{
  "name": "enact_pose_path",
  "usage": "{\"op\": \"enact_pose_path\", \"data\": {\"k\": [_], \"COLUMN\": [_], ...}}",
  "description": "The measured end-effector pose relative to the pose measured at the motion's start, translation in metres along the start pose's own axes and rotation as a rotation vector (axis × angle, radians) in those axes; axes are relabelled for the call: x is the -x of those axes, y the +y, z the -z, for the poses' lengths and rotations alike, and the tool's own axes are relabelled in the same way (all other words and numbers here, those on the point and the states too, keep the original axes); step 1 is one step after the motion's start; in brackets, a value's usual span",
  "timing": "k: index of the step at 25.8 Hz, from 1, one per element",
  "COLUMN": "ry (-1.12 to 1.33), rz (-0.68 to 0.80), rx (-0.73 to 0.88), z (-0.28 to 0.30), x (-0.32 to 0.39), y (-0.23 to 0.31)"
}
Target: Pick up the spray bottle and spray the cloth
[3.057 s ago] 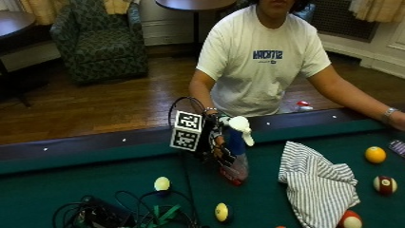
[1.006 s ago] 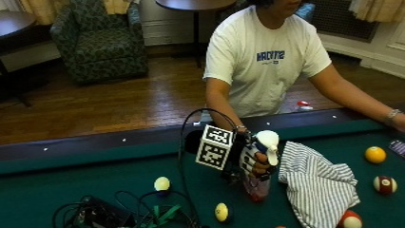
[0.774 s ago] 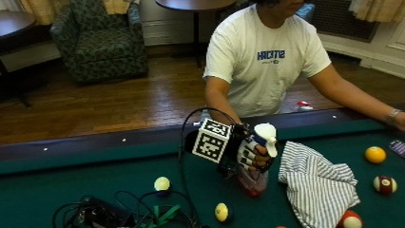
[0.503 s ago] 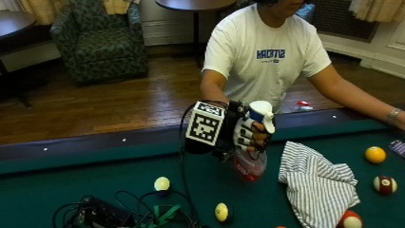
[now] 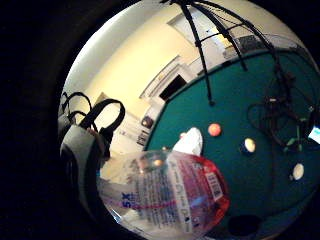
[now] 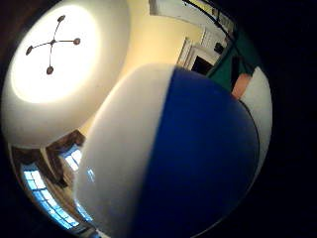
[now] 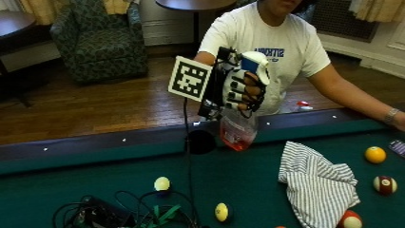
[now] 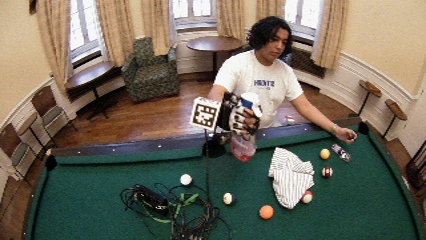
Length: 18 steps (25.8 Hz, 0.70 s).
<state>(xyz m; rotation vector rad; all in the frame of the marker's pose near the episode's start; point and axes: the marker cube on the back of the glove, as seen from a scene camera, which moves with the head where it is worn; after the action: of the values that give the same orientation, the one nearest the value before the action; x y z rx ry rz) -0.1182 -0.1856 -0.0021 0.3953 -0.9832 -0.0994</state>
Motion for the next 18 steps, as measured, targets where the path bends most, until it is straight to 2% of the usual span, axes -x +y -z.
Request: {"op": "enact_pose_path", "data": {"k": [3,8,18], "ry": [0.074,0.219,0.508], "rz": [-0.001,-0.022,-0.060], "rx": [0.085,0.318,0.646], "z": [0.003,-0.009,-0.084], "x": [0.019,0.044,0.041], "y": [-0.016,-0.030,-0.035]}}
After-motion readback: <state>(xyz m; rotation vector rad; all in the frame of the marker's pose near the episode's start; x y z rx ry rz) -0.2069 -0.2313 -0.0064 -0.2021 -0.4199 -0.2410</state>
